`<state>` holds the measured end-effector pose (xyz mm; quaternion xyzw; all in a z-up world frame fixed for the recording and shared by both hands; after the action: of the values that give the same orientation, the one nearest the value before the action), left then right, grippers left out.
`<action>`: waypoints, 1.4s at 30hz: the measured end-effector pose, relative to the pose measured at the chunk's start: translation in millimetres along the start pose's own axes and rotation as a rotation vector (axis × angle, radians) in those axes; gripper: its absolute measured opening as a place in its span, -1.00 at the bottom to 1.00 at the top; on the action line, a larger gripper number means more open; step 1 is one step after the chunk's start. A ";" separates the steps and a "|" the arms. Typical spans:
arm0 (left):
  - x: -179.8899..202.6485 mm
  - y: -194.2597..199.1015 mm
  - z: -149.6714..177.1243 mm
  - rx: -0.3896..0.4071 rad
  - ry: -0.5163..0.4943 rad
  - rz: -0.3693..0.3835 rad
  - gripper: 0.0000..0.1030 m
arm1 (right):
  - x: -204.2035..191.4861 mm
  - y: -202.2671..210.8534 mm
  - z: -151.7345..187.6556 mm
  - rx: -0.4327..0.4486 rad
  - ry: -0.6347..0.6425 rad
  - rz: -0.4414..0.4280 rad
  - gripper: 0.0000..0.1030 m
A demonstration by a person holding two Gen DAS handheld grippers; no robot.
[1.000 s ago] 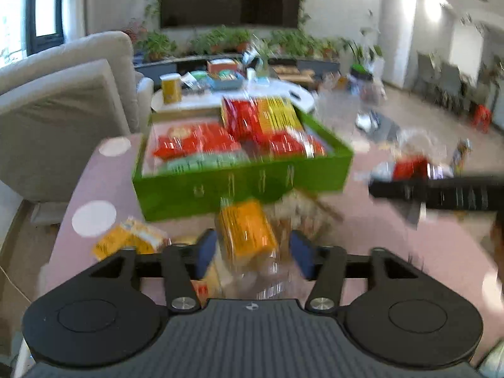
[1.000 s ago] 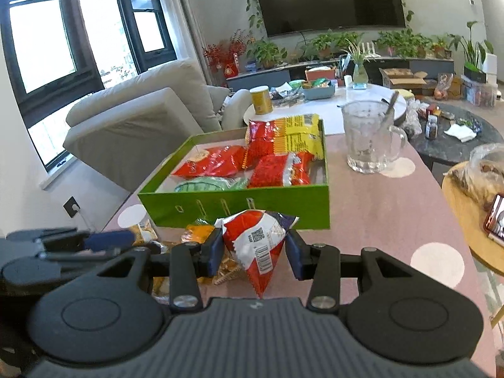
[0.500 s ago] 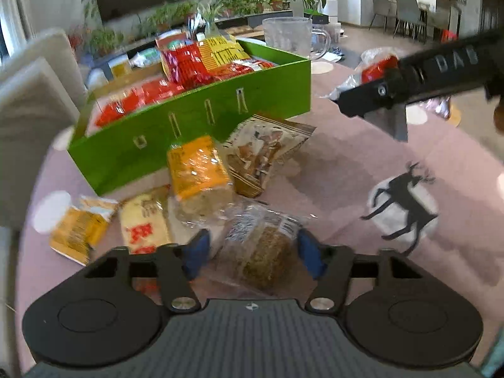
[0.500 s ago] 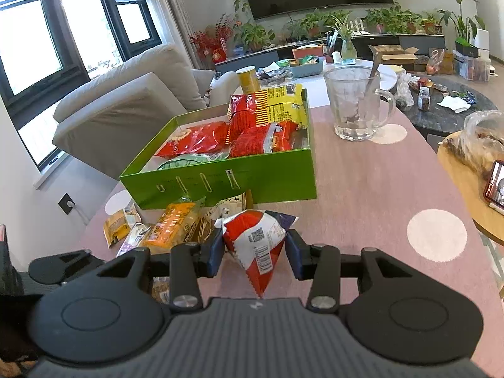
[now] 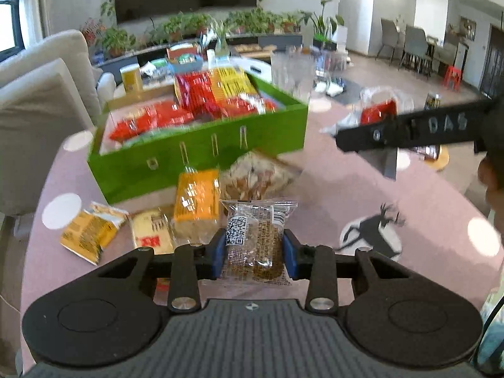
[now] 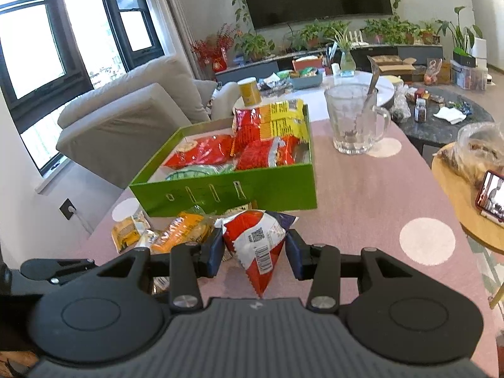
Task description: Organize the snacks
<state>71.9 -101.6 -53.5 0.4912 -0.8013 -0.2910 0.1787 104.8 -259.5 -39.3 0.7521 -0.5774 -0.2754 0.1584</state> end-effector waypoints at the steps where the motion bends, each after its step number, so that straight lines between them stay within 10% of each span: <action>1: -0.6 3.8 -3.8 0.015 0.002 -0.006 -0.34 | -1.2 1.3 -0.8 0.004 0.004 -0.001 -0.22; 22: -69.3 -4.9 -84.7 0.141 0.110 -0.127 -0.34 | -20.1 -30.3 -50.2 0.055 0.053 -0.035 -0.23; 42: -142.0 -94.7 -94.1 0.060 0.202 -0.181 -0.31 | -34.0 -135.4 -95.1 0.011 0.070 -0.033 -0.21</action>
<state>254.8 -35.4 -42.2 0.5933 -0.7400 -0.2312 0.2168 261.3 -196.3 -30.8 0.7715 -0.5607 -0.2483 0.1698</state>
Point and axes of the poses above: each gripper's, at about its wrist camera, not at the fingertips, and y roughly against the way its jaws point, x to its right, z to its underside, the point moved 6 cm from there along -y, roughly the way its jaws point, and after that the axes turned 1 degree about y, right-handed, at the moved point
